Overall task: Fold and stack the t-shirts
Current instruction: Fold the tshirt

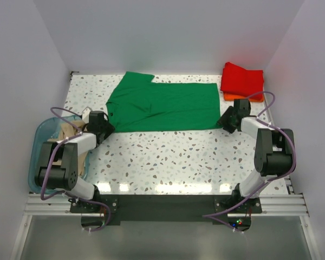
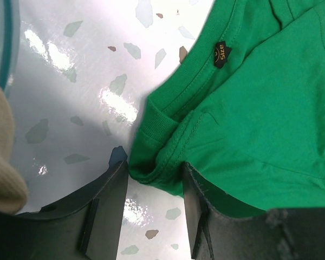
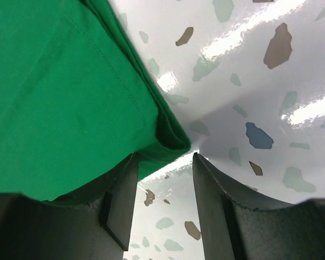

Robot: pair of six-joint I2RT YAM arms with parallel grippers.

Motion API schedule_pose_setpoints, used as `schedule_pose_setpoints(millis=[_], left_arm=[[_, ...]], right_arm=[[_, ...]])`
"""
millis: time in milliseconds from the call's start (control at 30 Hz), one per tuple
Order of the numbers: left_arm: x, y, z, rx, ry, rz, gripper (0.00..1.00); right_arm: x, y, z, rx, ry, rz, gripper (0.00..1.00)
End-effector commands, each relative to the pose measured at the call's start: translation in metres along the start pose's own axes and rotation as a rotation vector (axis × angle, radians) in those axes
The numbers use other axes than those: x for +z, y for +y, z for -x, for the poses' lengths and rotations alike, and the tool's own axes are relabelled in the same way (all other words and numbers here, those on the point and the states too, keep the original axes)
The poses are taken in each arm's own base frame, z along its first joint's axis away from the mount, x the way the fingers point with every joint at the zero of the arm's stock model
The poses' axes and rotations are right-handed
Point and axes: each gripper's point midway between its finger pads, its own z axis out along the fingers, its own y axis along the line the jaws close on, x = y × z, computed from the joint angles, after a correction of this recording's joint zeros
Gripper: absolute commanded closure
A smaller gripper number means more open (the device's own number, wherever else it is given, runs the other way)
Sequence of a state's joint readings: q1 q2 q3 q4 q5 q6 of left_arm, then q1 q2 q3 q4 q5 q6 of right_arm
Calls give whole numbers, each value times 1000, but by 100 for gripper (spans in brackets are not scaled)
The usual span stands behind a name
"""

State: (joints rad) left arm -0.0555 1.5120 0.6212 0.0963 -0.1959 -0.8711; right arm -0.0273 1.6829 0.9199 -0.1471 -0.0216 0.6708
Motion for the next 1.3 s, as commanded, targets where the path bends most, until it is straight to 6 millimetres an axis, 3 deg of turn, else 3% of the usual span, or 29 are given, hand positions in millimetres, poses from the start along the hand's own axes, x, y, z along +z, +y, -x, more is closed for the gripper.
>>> schedule_pose_setpoints(millis=[0, 133, 433, 533, 567, 633, 767, 1067, 1267], left_arm=[[6, -5, 9, -11, -32, 5, 51], [8, -4, 8, -15, -28, 14, 67], [9, -10, 10, -10, -20, 6, 89], [9, -12, 11, -9, -19, 7, 94], [9, -12, 11, -7, -16, 8, 95], [8, -14, 14, -7, -21, 7, 100], [3, -15, 17, -6, -17, 19, 100], [-30, 4, 24, -17, -35, 95, 100], [-53, 21, 13, -40, -19, 112, 100]], right_arm=[[-3, 15, 13, 28, -56, 70, 51], [-3, 18, 14, 38, -63, 90, 50], [11, 13, 5, 58, -33, 71, 50], [14, 10, 4, 62, -24, 55, 59], [14, 10, 4, 59, -20, 53, 72], [13, 8, 3, 58, -11, 38, 85], [1, 7, 7, 45, -19, 14, 100], [-46, -10, 11, 25, -49, -9, 100], [-67, -38, -15, 60, 6, 0, 100]])
